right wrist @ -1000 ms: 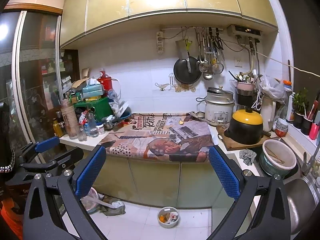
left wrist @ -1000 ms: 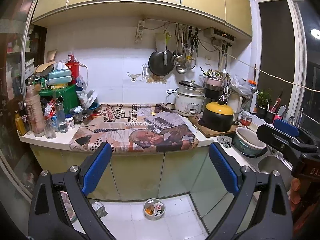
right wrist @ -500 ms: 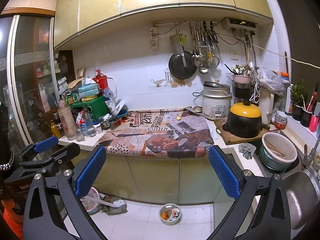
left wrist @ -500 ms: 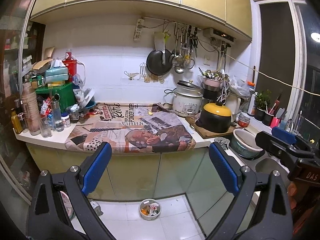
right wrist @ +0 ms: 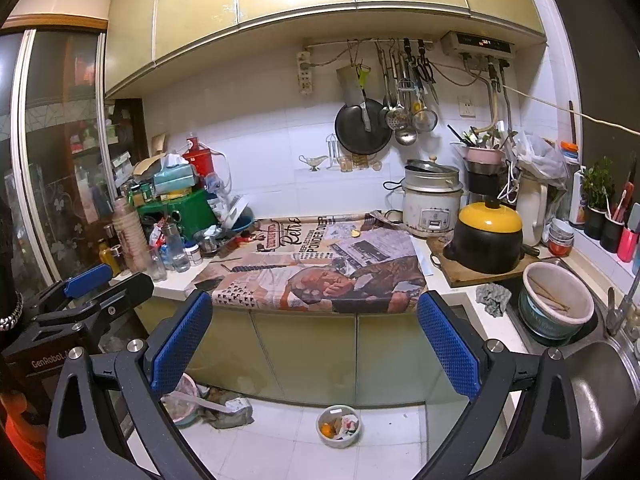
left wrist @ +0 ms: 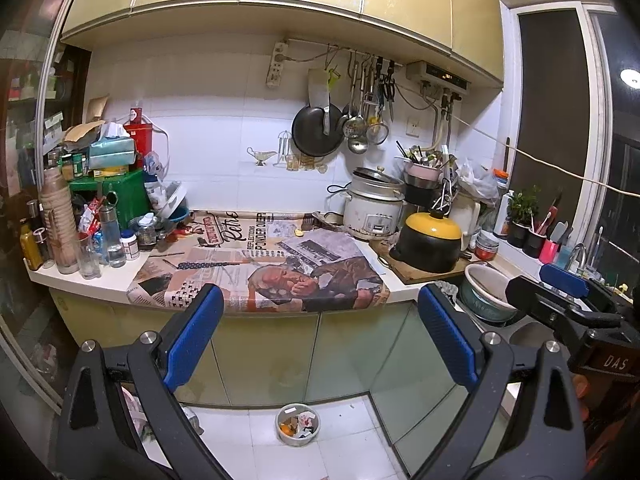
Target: Collect trash
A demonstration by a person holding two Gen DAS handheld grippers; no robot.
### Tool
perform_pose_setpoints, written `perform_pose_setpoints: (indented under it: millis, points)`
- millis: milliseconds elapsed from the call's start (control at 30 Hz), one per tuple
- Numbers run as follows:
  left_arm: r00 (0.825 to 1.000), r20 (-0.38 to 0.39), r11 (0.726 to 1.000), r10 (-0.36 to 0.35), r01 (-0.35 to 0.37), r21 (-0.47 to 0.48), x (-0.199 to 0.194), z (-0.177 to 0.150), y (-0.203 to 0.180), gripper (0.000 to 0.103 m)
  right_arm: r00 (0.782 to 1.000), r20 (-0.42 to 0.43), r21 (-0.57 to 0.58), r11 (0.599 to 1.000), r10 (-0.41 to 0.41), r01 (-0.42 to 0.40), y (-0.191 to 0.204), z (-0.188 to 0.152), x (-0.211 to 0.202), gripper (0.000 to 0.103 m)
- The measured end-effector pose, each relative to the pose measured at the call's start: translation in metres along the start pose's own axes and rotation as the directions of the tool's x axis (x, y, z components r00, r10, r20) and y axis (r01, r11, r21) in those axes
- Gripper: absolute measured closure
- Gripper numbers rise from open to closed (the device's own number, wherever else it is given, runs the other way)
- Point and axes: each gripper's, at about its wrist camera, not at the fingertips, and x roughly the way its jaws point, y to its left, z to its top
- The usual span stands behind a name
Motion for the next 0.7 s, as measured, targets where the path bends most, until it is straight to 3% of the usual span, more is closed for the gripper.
perform_pose_setpoints:
  millis: [700]
  points:
    - [1.0, 0.004, 1.0, -0.003, 0.003, 0.004, -0.0033, 0.0021, -0.0047, 0.005, 1.0, 0.001, 0.0, 1.0, 0.014, -0.014, -0.0042, 0.0009, -0.002, 0.001]
